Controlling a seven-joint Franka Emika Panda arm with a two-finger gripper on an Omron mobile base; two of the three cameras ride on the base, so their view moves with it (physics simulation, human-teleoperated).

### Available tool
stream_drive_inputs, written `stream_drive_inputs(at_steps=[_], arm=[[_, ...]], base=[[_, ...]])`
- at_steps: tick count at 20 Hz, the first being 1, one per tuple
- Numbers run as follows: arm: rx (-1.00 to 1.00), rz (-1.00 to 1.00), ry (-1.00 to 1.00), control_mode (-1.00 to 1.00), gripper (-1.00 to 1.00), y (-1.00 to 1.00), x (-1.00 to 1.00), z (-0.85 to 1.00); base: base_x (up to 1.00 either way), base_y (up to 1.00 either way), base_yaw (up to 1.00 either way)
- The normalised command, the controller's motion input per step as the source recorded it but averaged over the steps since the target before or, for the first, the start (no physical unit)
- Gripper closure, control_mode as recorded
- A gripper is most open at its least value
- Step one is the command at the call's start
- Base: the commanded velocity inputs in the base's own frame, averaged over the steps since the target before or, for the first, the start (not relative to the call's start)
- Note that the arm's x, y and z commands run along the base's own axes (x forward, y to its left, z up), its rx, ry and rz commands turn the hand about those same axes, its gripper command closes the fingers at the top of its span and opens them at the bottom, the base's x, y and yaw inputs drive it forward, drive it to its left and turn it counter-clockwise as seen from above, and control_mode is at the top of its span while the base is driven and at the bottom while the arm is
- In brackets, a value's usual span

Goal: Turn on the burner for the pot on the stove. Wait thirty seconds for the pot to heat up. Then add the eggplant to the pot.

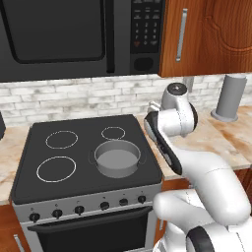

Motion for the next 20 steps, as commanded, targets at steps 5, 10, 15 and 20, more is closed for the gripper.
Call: stream_drive_inputs(at_steps=[5,10,15,20], arm=[[0.0,0.0,0.0,-1.0,1.0,0.72,-0.32,0.0],[0.0,0.01,0.04,-1.0,1.0,0.64,-0.01,-0.1],[0.0,0.01,0.11,-1.0,1.0,0.6,0.09,-0.31],[0.01,0.0,0.19,-1.0,1.0,0.51,0.32,-0.26]], base=[[0.0,0.0,0.0],[0.0,0.0,0.0],[0.0,0.0,0.0],[0.0,0.0,0.0]])
